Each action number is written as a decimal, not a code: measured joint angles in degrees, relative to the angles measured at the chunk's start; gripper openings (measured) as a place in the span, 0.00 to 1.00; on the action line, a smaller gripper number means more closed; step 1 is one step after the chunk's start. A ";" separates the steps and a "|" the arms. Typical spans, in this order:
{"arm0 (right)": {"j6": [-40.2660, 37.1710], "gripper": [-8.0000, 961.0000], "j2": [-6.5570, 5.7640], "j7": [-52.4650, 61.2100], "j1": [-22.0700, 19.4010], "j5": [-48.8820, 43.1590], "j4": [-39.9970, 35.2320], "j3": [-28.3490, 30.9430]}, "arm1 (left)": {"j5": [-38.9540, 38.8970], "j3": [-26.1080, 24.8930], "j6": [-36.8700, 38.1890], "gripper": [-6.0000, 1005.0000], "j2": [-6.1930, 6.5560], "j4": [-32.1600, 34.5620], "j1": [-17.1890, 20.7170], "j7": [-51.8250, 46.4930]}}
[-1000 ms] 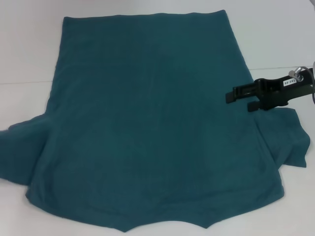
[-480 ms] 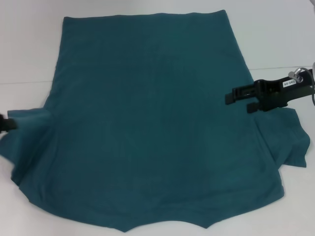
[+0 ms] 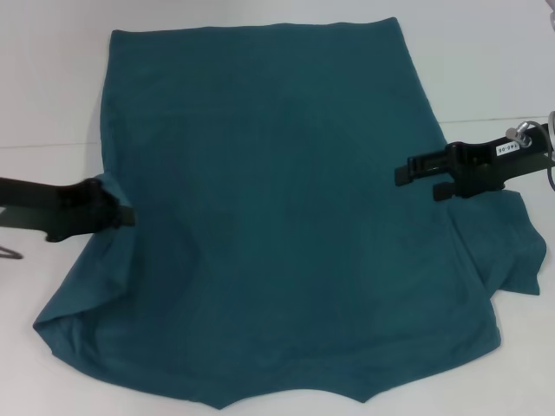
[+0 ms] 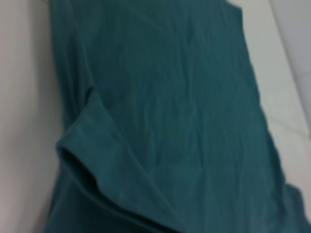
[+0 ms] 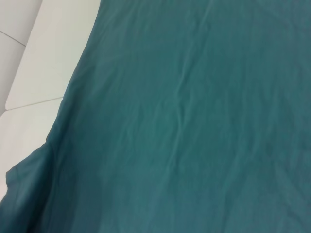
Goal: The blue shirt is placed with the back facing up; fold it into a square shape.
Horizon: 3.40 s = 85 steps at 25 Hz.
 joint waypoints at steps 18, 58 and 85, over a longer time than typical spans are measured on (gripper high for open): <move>0.17 0.98 0.01 0.19 -0.09 0.01 0.40 -0.08 | 3.53 8.19 -14.71 0.01 -0.51 -8.20 -6.28 -4.00; 0.36 0.98 0.18 0.07 -0.35 -0.16 0.22 0.00 | 6.12 -0.24 -25.52 0.71 -1.73 -8.59 0.67 -3.32; 0.70 0.98 0.34 -3.12 -1.23 0.06 -0.53 0.01 | -17.25 -0.28 -13.78 0.71 -1.57 -9.16 3.89 12.11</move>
